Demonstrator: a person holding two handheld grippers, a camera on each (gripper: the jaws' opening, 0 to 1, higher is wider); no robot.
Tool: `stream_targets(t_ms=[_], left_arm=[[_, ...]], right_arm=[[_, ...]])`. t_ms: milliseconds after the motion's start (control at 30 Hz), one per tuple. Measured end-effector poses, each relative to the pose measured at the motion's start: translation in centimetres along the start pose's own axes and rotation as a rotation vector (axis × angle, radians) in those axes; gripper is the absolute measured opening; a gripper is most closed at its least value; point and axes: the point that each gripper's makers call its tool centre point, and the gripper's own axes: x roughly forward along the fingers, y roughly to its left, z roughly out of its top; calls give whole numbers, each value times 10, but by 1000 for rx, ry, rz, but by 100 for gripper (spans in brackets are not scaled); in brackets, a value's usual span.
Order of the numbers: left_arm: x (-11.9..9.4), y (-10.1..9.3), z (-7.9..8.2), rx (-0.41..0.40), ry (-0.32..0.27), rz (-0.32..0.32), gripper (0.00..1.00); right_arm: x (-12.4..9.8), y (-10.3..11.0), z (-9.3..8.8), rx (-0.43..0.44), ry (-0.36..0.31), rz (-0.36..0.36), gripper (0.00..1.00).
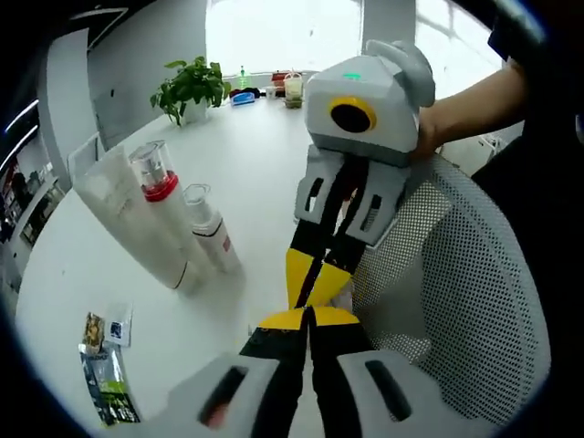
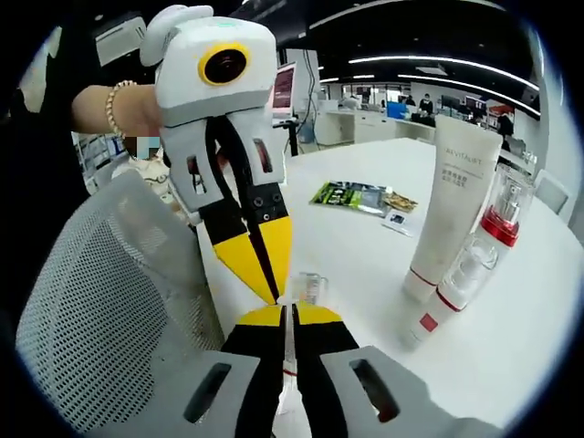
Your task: Arrange the skincare products in the storage area until every visible bottle or jar stands upright without overlapping.
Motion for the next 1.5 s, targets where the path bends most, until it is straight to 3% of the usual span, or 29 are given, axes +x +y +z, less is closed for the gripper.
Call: stream_targets(t_ms=[100,200,333,600,767,900,1067,1300,1500], left_arm=[[0,3,-7,2,15,13,5],[0,3,-12,56,53,31,15],[6,0,-14,230,105,27,25],[25,-3,-5,609,216,-35,31],[32,-5,1,706,235,-92,35],[36,1,5,813,265,-114,39],[43,1,6,883,286,-165,41],[61,-7,-5,882,304,-238,39],[69,-12,-22,778,344,-278,31]], right_arm=[[-2,-7,1,4,-2,-32,12],[-10,-16,3,45,-26,-61,15],[-24,-29,0,38,-10,-104,16],[-53,-42,-6,43,12,-175,23],[-63,-43,-15,55,28,-213,27],[-70,-42,-21,73,32,-238,36],[-73,-42,-24,102,21,-278,45],[-77,-54,-32,155,15,-371,47],[-77,-62,-39,186,3,-416,47]])
